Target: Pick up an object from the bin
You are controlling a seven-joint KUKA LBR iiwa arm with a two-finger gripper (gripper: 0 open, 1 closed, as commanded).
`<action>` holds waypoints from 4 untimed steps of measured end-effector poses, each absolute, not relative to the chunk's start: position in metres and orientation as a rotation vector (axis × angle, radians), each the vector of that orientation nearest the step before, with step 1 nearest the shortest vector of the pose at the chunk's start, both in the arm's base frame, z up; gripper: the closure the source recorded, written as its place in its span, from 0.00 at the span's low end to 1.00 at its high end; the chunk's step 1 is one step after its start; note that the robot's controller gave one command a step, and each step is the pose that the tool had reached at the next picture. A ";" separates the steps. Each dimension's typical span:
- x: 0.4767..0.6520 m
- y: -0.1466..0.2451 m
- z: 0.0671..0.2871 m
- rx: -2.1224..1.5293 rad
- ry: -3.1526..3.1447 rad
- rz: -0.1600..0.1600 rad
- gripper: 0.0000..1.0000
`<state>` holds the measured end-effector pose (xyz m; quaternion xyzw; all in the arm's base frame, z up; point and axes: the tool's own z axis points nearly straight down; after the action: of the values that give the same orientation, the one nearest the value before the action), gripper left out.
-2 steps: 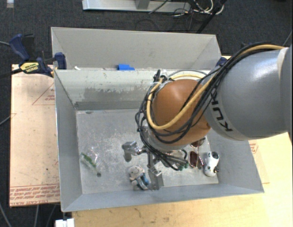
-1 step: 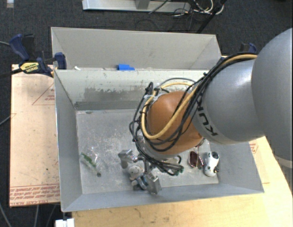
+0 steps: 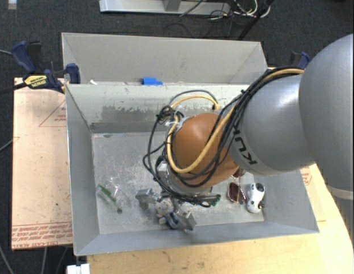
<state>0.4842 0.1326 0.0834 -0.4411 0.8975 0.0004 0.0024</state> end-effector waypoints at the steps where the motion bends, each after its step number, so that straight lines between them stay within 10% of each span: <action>1: 0.480 0.120 0.071 -1.185 2.908 0.003 1.00; 4: 0.477 0.120 0.098 -1.186 2.915 0.005 1.00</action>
Offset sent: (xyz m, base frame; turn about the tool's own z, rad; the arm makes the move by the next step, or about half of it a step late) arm 0.0000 0.0000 0.0000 0.0000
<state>0.4773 0.1202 0.0978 -0.3769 0.9262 0.0016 -0.0030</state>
